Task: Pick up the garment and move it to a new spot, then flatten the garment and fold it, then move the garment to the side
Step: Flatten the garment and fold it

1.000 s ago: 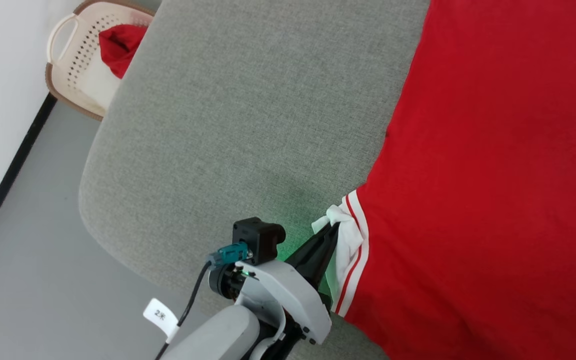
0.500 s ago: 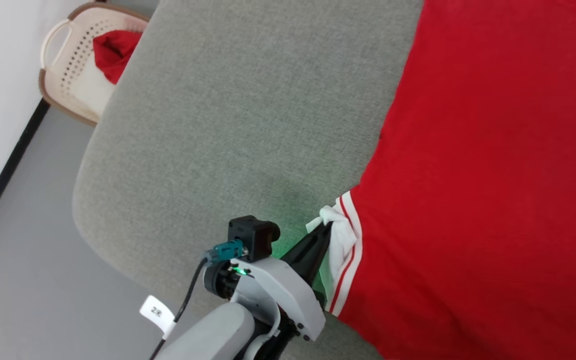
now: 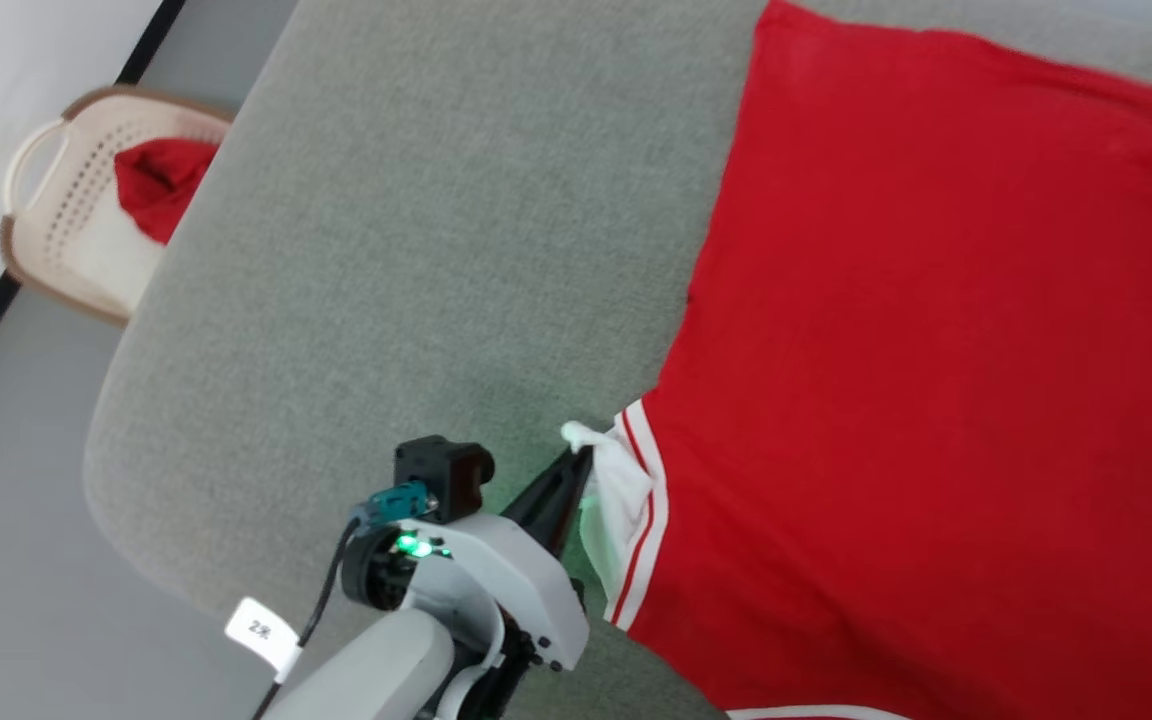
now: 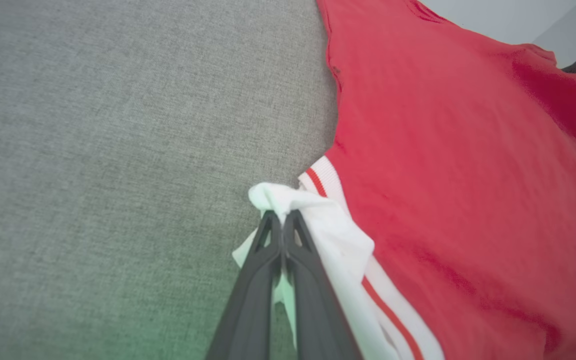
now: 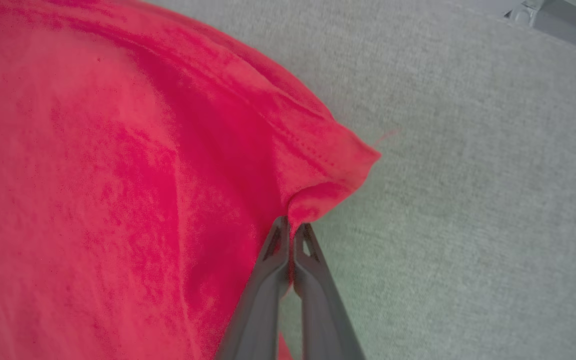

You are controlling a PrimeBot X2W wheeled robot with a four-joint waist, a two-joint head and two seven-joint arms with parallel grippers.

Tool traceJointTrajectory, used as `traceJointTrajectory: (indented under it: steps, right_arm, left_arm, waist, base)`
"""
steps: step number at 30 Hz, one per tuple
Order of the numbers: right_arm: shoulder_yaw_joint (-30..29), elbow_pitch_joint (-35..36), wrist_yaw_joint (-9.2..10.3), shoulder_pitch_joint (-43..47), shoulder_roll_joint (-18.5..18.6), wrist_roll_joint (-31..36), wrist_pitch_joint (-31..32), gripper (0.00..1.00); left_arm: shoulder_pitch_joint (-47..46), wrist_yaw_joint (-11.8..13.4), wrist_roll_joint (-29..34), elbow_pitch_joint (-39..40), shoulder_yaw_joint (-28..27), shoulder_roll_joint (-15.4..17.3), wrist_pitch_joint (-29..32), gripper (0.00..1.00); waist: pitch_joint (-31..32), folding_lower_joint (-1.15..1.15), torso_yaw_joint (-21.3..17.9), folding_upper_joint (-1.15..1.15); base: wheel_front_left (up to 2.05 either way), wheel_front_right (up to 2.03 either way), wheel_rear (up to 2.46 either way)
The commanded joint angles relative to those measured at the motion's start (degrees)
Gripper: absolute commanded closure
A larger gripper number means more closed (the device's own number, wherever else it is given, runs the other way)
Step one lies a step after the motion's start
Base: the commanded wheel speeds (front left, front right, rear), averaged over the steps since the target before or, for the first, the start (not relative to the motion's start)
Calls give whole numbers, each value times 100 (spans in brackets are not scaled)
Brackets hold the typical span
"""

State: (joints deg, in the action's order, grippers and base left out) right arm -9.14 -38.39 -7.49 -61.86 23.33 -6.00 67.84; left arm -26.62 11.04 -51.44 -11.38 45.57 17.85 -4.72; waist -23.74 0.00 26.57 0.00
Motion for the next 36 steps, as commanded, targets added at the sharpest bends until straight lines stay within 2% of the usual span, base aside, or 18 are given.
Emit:
traceJointTrajectory:
  steps: [1,7,15,20,25,32,35,36]
  right_arm:
    - [282,238,1,359,102,-347,41,100]
    - [797,1372,0,1474,439,-1489,220,100]
    - [379,2970,0,3079,513,-2383,496,100]
    - [-171,3890,0,4218,260,-2586,691,100]
    - [-667,4572,0,5229,-130,-2457,666,100]
    - [-786,4823,0,5877,-664,-2314,340,100]
    - [-704,4761,0,5881,-732,-2263,101,100]
    - [-661,4748,0,5854,-701,-2206,-21,60]
  left_arm:
    - [105,58,-37,37,-45,76,5,100]
    - [265,205,-83,130,-134,316,50,100]
    - [504,371,-134,347,-227,594,106,100]
    - [654,499,-158,536,-265,751,159,100]
    - [747,571,-186,645,-294,858,179,100]
    - [790,636,-191,770,-312,922,215,100]
    - [774,659,-200,788,-322,941,227,100]
    - [778,659,-203,794,-326,946,230,100]
  waist:
    - [356,0,-334,0]
    - [686,0,-651,0]
    - [1014,0,-961,0]
    - [1155,0,-1100,0]
    - [1210,0,-1204,0]
    - [1199,0,-1330,0]
    - [1194,0,-1369,0]
    - [1193,0,-1383,0]
  base:
    - [0,0,0]
    - [0,0,0]
    - [0,0,0]
    - [0,0,0]
    - [0,0,0]
    - [0,0,0]
    - [0,0,0]
    - [0,0,0]
